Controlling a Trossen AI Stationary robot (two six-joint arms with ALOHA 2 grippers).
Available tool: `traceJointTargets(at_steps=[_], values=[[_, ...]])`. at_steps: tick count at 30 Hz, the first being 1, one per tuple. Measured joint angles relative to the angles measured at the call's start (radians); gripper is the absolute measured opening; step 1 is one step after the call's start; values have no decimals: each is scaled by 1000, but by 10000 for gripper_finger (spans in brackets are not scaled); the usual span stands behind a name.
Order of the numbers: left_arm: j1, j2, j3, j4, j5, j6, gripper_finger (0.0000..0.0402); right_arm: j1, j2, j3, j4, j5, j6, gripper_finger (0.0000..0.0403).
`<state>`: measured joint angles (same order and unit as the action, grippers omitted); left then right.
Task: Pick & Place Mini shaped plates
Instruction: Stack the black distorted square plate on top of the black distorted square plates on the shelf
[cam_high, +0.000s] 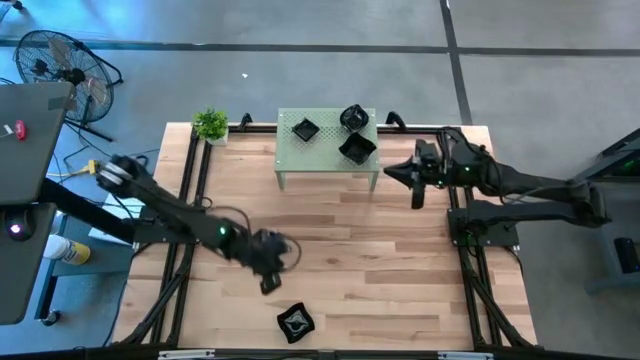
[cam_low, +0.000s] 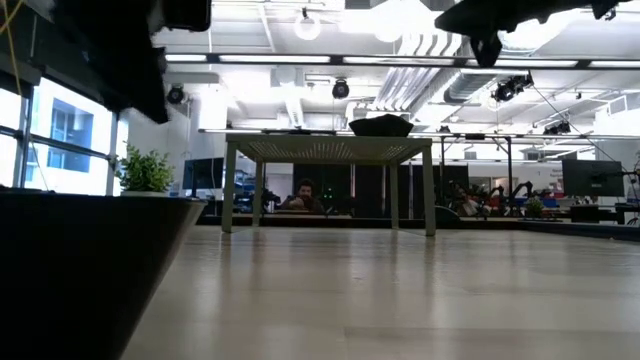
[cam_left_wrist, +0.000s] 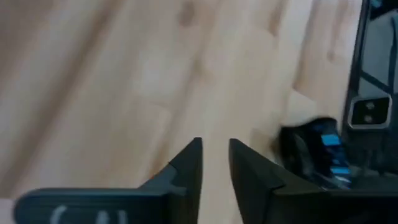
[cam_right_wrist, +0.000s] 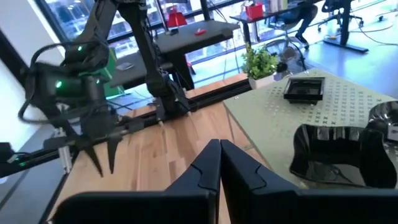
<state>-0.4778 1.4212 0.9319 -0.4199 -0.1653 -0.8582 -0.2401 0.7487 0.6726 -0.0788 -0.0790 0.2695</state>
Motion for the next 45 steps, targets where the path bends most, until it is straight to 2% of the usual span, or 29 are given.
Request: traceJointTargets(at_steps=[6,12,16,25,34,45], values=[[-119,184,142,-3,27,-120,118,0,-32,-16,-7,-40,-6,5],[-187,381,284,2,70,-187,122,0,-20,-16,-11,-44,-16,6],[-198,467,347,-30,71,-268,122,0,-16,-16,-10,-48,-18,6],[-197,492,374,-113,70,-329,122,0,-15,-16,-11,-50,-23,7],[-197,491,373,-49,149,-369,122,0,-15,-16,-13,-48,-25,7],[-197,519,373,33,149,-403,122,0,-15,-16,-14,-47,-24,7]])
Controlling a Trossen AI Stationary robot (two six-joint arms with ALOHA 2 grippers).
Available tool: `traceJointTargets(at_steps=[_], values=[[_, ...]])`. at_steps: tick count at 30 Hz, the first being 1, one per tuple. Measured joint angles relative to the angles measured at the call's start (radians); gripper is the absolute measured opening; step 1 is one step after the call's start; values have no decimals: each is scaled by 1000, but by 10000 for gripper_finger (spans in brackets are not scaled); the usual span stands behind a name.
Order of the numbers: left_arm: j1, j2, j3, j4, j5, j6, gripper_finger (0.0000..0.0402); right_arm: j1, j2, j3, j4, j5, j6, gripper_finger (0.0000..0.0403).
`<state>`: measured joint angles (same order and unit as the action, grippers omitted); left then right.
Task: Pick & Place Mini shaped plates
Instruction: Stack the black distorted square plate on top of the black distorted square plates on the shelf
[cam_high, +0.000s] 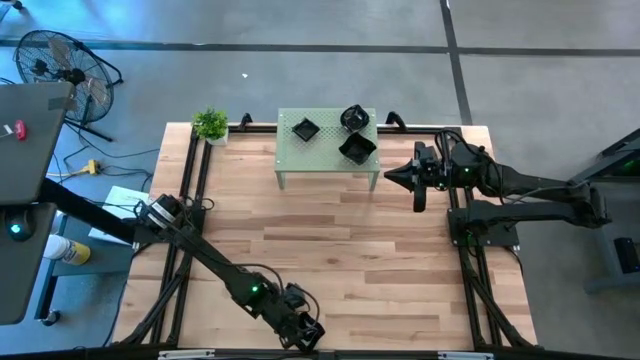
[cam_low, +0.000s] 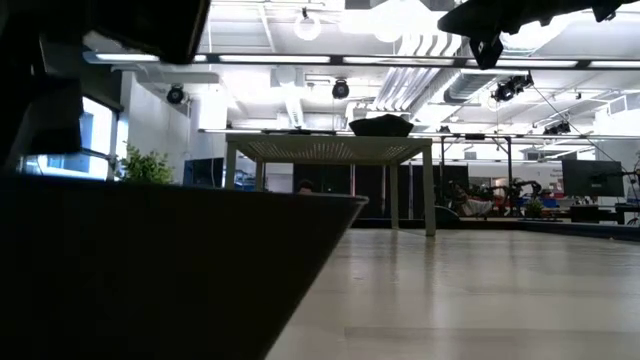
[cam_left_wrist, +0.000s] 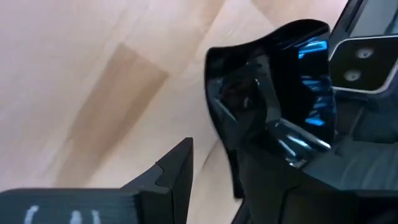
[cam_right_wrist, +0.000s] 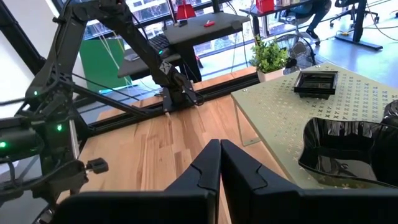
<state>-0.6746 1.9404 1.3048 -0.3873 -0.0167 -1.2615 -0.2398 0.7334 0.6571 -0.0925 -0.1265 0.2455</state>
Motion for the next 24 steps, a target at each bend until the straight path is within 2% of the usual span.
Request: traceJointTargets(at_steps=[7,14,19,24], values=[[0,25,0,51,-24,-26,107,0,0,0,-1,0,0,7],[0,-3,-1,25,-4,-25,9,0,0,0,-5,-3,-2,7],[29,-94,-1,-138,-20,-2,11,0,0,0,-7,-4,-3,7],[163,-206,0,-301,-76,182,3,0,0,0,-10,-4,-3,7]])
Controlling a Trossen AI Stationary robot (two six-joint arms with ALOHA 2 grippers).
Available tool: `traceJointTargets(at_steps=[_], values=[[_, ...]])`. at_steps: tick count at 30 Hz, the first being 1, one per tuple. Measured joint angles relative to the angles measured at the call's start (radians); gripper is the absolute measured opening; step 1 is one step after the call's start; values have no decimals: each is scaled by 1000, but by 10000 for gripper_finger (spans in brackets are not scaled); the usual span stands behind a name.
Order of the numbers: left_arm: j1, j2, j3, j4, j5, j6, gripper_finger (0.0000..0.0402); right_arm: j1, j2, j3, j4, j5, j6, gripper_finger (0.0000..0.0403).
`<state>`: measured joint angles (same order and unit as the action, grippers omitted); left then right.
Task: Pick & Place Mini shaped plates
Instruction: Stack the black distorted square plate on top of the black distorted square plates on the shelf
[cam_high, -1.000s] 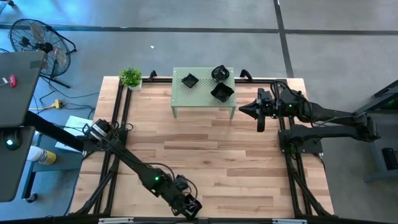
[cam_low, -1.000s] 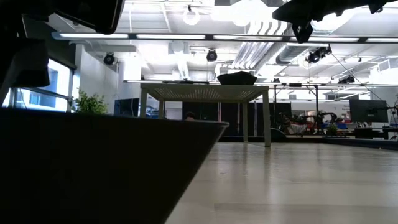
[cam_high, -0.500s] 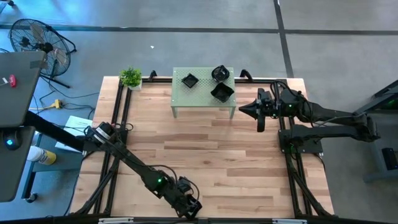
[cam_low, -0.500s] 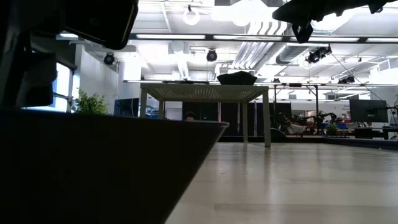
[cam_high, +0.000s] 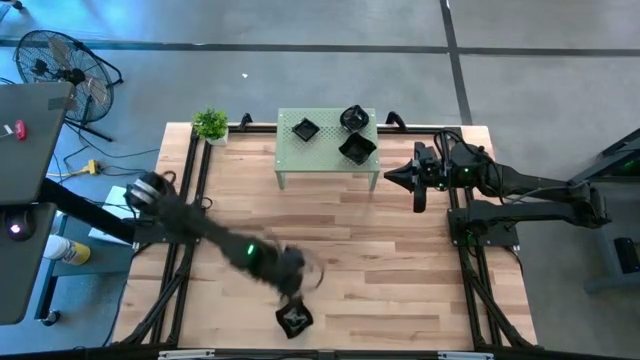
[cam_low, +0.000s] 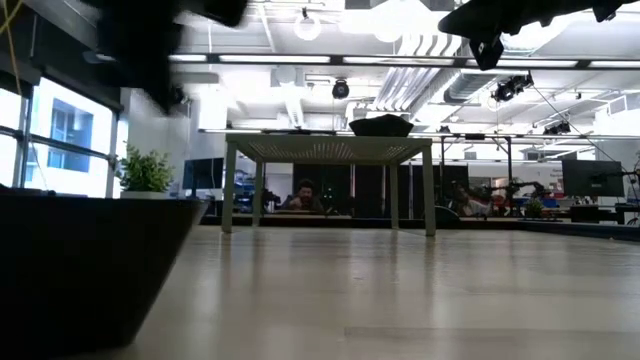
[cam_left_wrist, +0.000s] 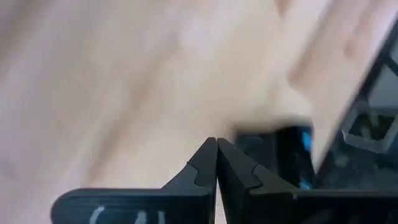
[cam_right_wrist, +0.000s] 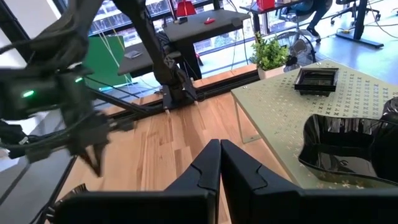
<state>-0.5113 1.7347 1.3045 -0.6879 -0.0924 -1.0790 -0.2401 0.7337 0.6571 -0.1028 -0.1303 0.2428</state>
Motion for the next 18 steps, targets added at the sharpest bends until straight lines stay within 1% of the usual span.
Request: traceJointTargets(at_steps=[3,5,7,9,11,13,16,18], values=[[129,-19,0,-19,-6,159,1,0,0,0,-1,0,1,7],[211,-19,0,8,0,251,1,0,0,0,-3,8,2,7],[280,-16,0,43,20,304,1,0,0,0,-6,15,6,7],[318,-8,0,70,76,326,1,0,0,0,-6,17,24,7],[314,-17,-1,42,119,340,1,0,0,0,-6,18,43,7],[271,-43,-1,11,134,340,0,0,0,0,-10,16,47,7],[174,-66,-1,-22,126,284,0,0,0,0,-13,16,46,7],[99,-66,-1,-25,103,209,0,0,0,0,-13,18,43,7]])
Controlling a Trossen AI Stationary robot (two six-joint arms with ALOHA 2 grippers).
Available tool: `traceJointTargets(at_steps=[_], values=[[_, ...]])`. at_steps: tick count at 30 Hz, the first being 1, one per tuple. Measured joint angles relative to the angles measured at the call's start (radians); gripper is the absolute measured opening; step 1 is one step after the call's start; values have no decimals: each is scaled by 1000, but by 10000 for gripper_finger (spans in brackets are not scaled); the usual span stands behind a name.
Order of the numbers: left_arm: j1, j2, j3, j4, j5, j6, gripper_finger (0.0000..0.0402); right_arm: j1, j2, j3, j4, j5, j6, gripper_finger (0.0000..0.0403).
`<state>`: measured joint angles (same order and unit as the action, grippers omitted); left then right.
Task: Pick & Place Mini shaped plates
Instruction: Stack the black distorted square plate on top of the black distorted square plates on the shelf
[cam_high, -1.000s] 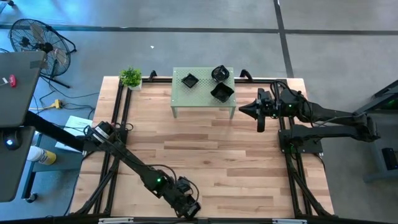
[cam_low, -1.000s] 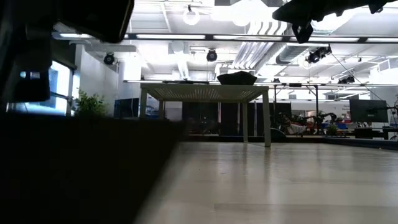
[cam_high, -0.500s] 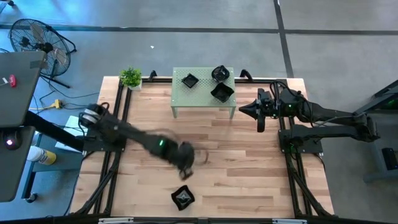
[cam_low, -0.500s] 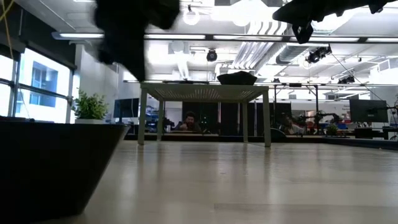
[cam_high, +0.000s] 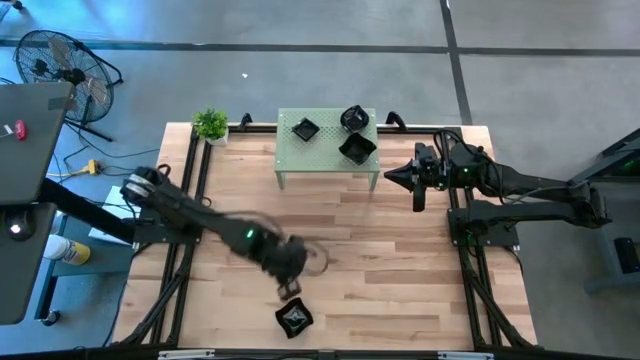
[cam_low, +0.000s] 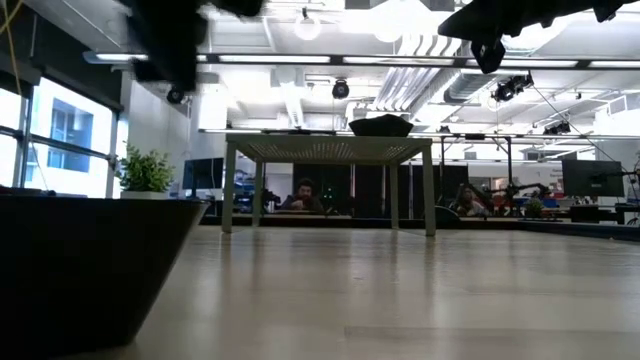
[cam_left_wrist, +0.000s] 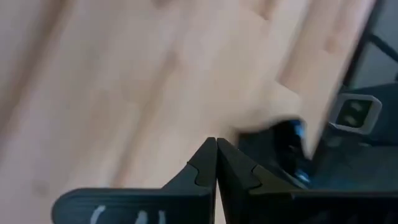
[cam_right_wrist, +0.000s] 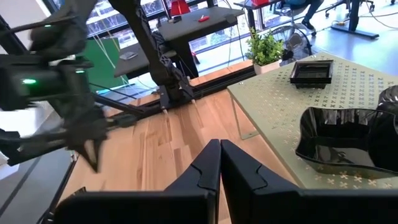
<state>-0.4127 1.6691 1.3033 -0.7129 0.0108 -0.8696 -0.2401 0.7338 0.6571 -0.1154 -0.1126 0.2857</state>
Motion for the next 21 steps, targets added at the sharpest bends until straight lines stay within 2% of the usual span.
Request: traceJointTargets(at_steps=[4,8,13,18,21], values=[[-138,8,0,45,-81,-131,1,0,0,0,0,0,-22,7],[-220,42,0,76,-155,-216,11,0,0,0,0,0,-32,7],[-245,115,0,85,-120,-316,59,0,0,0,0,-2,-32,7],[-241,170,0,136,-94,-320,118,0,0,0,0,-7,-32,7],[-242,206,1,139,-82,-325,131,0,0,0,-1,-10,-32,7]])
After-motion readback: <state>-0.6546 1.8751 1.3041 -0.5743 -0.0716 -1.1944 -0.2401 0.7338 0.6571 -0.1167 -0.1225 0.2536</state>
